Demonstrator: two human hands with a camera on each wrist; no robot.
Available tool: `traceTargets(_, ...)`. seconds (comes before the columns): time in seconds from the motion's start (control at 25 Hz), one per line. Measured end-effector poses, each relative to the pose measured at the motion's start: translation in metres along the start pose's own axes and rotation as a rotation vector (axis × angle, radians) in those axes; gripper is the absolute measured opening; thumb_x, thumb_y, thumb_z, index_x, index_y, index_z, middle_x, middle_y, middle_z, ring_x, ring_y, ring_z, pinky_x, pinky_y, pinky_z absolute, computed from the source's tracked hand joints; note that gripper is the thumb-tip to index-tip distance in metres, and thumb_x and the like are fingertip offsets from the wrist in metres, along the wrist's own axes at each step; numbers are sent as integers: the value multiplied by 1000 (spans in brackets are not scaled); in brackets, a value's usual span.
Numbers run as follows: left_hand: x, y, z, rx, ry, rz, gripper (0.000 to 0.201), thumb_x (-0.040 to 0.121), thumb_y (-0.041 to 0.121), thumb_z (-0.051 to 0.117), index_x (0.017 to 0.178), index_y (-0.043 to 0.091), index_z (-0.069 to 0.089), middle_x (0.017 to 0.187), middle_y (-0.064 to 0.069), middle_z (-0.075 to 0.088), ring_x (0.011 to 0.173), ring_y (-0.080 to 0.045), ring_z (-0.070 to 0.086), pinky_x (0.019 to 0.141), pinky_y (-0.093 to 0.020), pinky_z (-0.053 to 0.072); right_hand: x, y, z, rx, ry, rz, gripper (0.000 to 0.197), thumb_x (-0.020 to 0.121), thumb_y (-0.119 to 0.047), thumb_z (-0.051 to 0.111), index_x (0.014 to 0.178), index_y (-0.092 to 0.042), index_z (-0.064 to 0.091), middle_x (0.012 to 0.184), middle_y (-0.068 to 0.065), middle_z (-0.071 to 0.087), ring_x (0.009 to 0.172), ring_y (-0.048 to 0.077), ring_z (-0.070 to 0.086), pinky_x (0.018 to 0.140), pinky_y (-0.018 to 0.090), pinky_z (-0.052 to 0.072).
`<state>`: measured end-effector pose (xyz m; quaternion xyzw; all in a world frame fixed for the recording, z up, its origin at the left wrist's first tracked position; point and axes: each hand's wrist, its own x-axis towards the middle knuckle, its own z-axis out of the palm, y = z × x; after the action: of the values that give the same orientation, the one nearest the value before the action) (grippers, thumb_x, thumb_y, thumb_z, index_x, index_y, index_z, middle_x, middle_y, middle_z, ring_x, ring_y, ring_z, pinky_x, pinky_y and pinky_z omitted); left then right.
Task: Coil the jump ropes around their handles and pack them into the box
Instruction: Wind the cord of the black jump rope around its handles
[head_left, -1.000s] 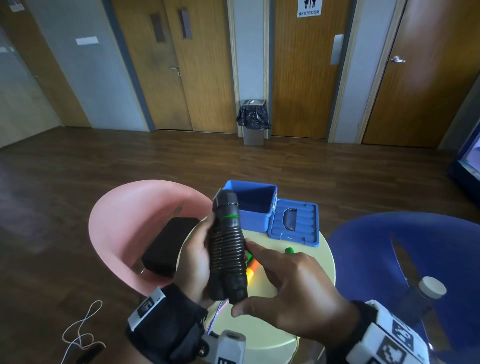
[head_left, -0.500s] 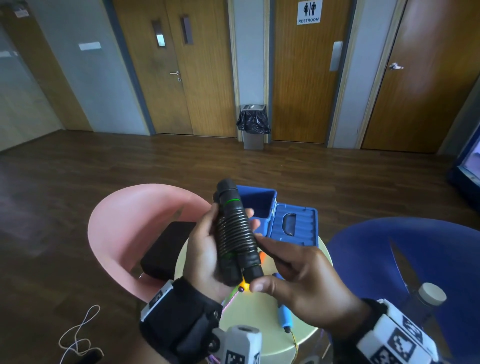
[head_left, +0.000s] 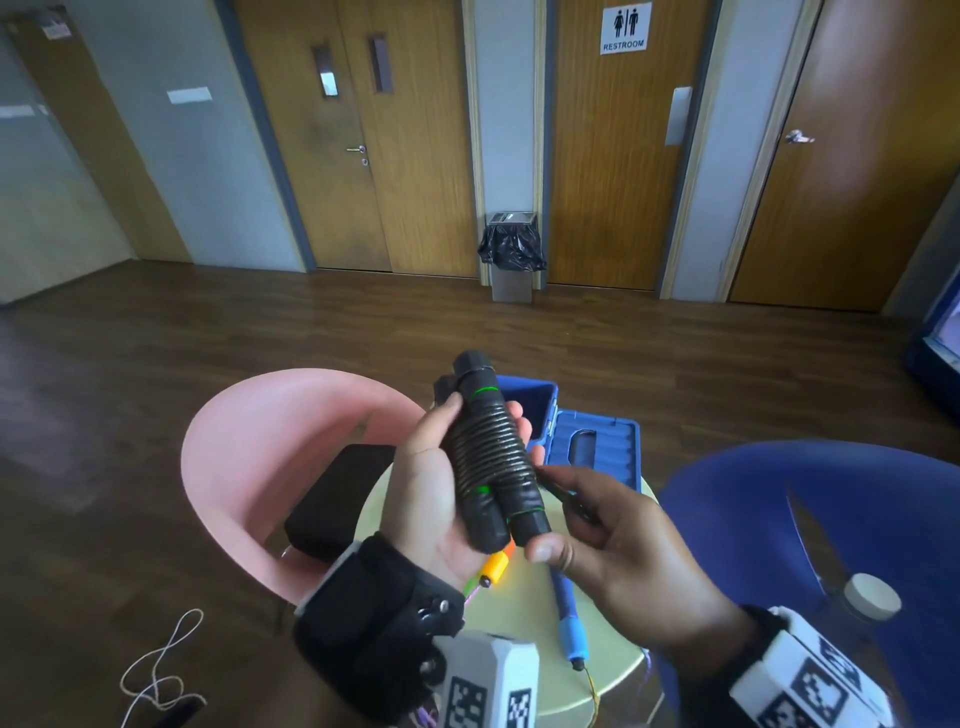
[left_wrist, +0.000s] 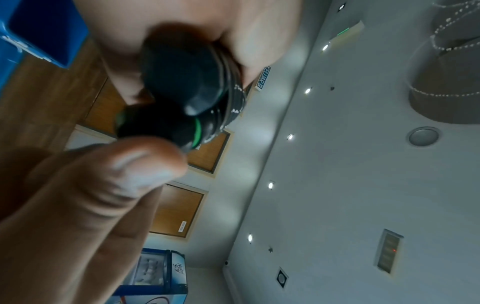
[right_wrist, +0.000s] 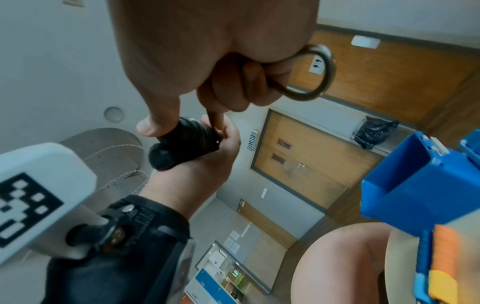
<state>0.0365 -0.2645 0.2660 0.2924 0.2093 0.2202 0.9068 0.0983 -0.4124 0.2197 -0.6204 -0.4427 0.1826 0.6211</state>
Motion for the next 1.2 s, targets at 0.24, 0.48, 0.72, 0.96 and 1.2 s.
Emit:
traceTargets(0.24,18,-16,-5,-14,126,-2,36,101,35,49,102,2,63,77,-11,67,65,-20,68,66,-30,60,0,12,7,-98,77,79,55,71,-74,67,97,-26,72,64,-12,52,60,2,40,56,19,33)
traceTargets(0.48,38,-26,-16,11,181,5,38,102,38,48,101,2,60,77,-11,65,61,-20,65,55,-26,57,6,31,14,-73,121,206,15,92,-34,68,93,-20,73,62,-14,55,54,-2,43,52,13,36)
traceTargets(0.72,66,-42,-37,75,308,17,37,99,38,52,100,2,60,69,-13,65,55,-25,63,48,-28,51,13,60,24,-114,189,345,17,98,-28,61,87,-27,74,63,-12,54,57,6,41,52,19,35)
traceTargets(0.96,62,-49,-53,164,334,47,46,97,47,55,91,2,63,63,-12,67,57,-26,65,58,-33,52,5,74,26,-148,81,338,15,100,-31,56,94,-29,70,73,-4,60,64,6,46,59,22,39)
traceTargets(1.2,44,-49,-52,233,250,58,50,96,55,51,100,7,65,72,-11,69,60,-23,66,66,-37,54,2,67,20,-224,-82,348,43,84,-65,49,99,-28,63,80,-4,58,69,7,49,67,26,42)
